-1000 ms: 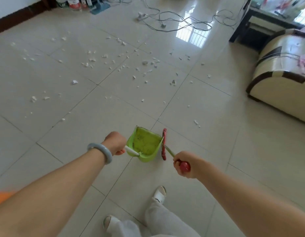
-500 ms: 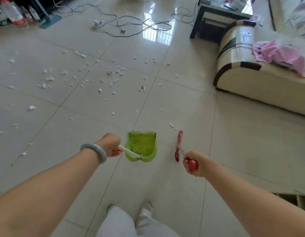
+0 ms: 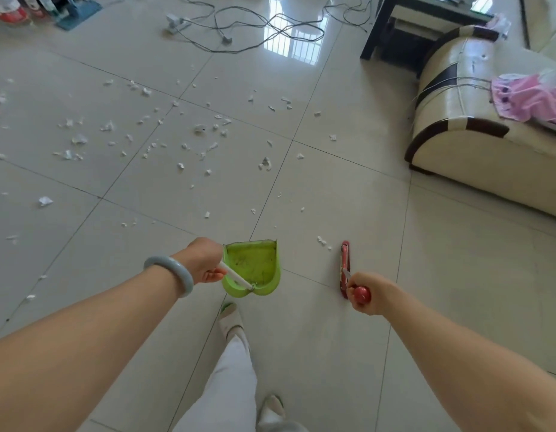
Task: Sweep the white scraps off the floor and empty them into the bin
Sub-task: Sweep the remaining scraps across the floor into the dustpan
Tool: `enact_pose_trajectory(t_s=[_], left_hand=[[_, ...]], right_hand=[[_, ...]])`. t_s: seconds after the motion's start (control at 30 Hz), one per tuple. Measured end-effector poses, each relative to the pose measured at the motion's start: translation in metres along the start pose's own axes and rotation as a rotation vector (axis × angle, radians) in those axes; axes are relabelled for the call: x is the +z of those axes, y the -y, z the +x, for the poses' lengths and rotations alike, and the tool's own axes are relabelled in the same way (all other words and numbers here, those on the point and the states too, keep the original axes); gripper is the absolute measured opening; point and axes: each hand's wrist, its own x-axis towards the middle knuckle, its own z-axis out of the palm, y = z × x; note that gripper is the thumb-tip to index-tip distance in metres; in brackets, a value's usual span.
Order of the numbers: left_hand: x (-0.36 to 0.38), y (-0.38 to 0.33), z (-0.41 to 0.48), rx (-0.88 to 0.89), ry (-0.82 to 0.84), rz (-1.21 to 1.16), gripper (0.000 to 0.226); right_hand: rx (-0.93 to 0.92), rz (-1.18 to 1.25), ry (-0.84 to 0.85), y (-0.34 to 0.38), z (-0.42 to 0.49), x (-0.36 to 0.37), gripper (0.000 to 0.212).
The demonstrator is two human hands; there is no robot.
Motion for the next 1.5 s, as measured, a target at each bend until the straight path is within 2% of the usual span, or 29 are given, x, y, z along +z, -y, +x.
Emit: enact_pose_trajectory(t_s=[0.07, 0.2, 0.4, 0.53, 0.73, 0.83, 1.13, 1.33, 1.5], left_hand=[[-0.019, -0.016, 0.021, -0.014, 0.003, 0.003, 0.021], [-0.068, -0.050, 0.064, -0.028, -0.006, 0.030, 0.021], [-0.134, -0.070, 0.105, -0.043, -0.104, 0.038, 0.019], [-0.165, -0.074, 0.121, -0.047, -0.171, 0.009, 0.014], [-0.202, -0.063, 0.141, -0.094, -0.276, -0.068, 0.032], [-0.217, -0.057, 0.140, -0.097, -0.320, -0.103, 0.034], [-0.236, -0.040, 0.128, -0.109, -0.362, -0.173, 0.031], [-0.222, -0.028, 0.120, -0.117, -0.330, -0.181, 0.016], [-0.211, -0.021, 0.121, -0.136, -0.302, -0.182, 0.014]], right_hand=[[0.006, -0.033, -0.008, 0.028, 0.005, 0.024, 0.031], [0.010, -0.038, 0.017, 0.093, 0.012, 0.084, 0.023], [-0.035, -0.127, 0.025, 0.165, 0.000, 0.176, 0.045], [-0.065, -0.241, 0.128, 0.193, -0.026, 0.240, 0.013], [-0.092, -0.307, 0.340, 0.207, -0.041, 0.309, 0.022], [-0.071, -0.294, 0.335, 0.214, -0.044, 0.317, 0.012], [-0.037, -0.195, 0.330, 0.209, -0.051, 0.277, 0.011], [-0.043, -0.149, 0.217, 0.171, -0.058, 0.257, 0.023], [0.051, -0.025, 0.164, 0.141, -0.045, 0.247, 0.033]])
